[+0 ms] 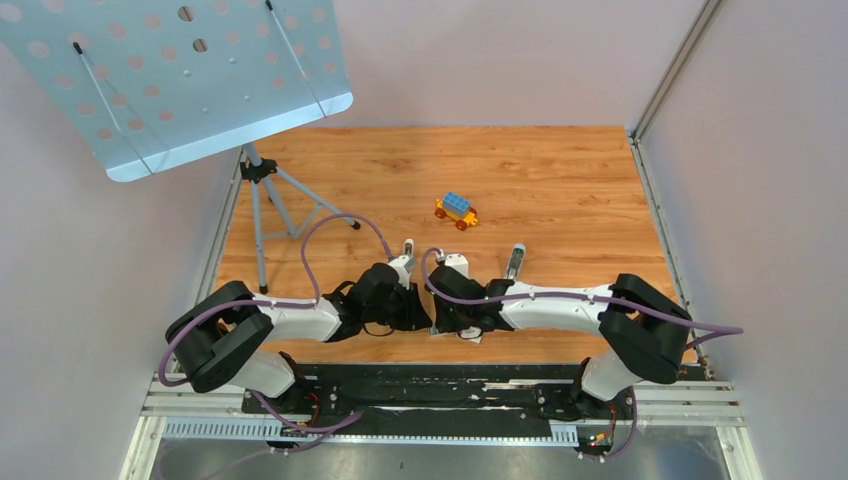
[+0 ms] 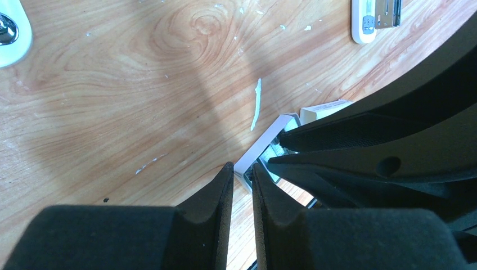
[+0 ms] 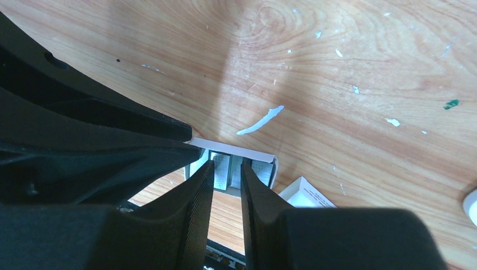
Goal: Load the staples into the stapler
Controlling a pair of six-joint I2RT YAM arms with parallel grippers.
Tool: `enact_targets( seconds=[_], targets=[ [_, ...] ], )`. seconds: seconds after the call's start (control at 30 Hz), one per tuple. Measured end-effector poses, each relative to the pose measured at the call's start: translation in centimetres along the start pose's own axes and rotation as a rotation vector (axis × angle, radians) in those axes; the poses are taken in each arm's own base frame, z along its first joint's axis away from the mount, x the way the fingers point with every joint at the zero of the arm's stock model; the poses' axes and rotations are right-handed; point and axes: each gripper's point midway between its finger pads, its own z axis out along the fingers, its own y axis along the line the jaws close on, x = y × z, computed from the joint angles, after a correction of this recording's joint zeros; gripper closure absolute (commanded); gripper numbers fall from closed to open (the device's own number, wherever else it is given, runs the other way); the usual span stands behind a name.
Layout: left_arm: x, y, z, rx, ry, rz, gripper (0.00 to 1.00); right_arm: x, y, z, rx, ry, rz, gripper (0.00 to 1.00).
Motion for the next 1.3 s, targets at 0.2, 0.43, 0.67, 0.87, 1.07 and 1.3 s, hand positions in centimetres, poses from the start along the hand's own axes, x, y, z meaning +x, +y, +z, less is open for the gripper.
enact_targets(
  seconds=[0.2, 0.43, 0.67, 0.87, 1.07, 1.3],
  targets=[
    [0.0, 0.0, 0.1, 0.000, 0.002, -0.001, 0.80, 0.0, -0.1, -0.5, 0.034, 0.006, -0.023, 0.77],
    [0.0, 0.0, 0.1, 0.000, 0.002, -0.001, 0.81, 0.0, 0.5, -0.8, 0.041, 0.000, -0.053, 0.76],
    [0.0, 0.0, 0.1, 0.000, 0.002, -0.001, 0.81, -0.1, 0.7, -0.6, 0.032, -0.007, -0.051, 0.71],
    [0.0, 0.0, 0.1, 0.000, 0.002, -0.004, 0.81, 0.2, 0.5, -0.2, 0.036, -0.002, -0.052, 0.71],
    [0.0, 0.0, 0.1, 0.000, 0.002, -0.005, 0.81, 0.6, 0.7, 0.1, 0.012, 0.000, -0.039, 0.71],
    [0.0, 0.0, 0.1, 0.000, 0.002, -0.005, 0.81, 0.5, 0.9, 0.0, -0.040, -0.030, -0.010, 0.71]
  ],
)
